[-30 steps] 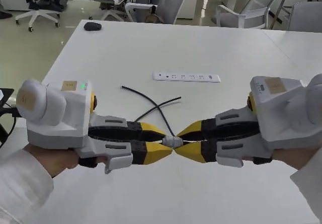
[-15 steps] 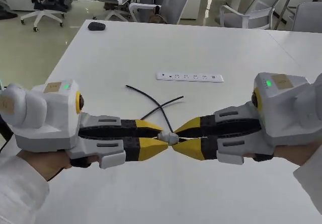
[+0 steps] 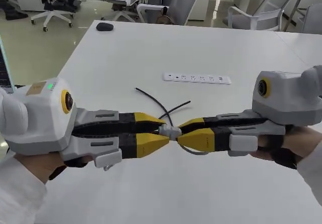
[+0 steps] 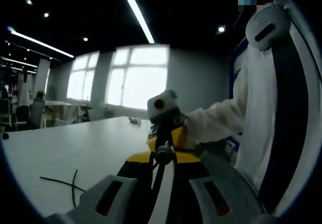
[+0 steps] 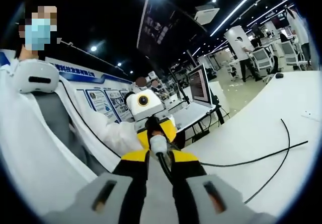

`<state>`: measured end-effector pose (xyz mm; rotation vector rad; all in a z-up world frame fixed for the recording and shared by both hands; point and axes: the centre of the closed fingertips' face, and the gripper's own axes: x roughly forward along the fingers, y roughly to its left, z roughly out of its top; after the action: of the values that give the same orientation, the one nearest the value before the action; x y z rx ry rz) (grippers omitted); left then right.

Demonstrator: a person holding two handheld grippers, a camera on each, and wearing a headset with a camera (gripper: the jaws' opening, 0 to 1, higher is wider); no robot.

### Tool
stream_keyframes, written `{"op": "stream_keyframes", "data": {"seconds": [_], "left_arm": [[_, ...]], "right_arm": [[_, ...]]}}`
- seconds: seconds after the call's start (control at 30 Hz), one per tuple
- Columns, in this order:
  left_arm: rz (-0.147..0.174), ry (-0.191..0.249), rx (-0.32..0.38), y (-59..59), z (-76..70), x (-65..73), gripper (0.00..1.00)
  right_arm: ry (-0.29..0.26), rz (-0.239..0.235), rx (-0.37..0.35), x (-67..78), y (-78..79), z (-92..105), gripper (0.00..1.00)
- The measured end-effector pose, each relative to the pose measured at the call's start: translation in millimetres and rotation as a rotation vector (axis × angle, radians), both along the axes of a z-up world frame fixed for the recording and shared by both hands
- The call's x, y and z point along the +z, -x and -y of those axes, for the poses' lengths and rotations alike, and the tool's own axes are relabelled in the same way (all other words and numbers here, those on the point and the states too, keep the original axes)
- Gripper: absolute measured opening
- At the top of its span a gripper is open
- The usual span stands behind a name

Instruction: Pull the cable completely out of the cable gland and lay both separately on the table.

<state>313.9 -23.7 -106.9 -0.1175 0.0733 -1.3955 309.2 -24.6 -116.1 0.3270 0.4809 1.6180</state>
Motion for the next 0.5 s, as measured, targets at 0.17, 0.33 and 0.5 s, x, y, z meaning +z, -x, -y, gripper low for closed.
{"op": "stream_keyframes", "data": {"seconds": [0.17, 0.33, 0.5], "left_arm": [[0.009, -0.014, -0.003, 0.7, -0.2, -1.7, 0.15], [-0.004, -0.017, 0.002, -0.2, -1.2, -2.7, 0.16], [-0.026, -0.032, 0.012, -1.9, -1.2, -4.3, 0.15]], "right_arm": [[-0.009, -0.043, 0.02, 0.4, 4.3, -4.5, 0.12], [0.005, -0.119, 0.01, 0.3, 3.3, -4.7, 0.11], [0.053, -0.04, -0.018, 1.2, 2.0, -3.7, 0.09]]}}
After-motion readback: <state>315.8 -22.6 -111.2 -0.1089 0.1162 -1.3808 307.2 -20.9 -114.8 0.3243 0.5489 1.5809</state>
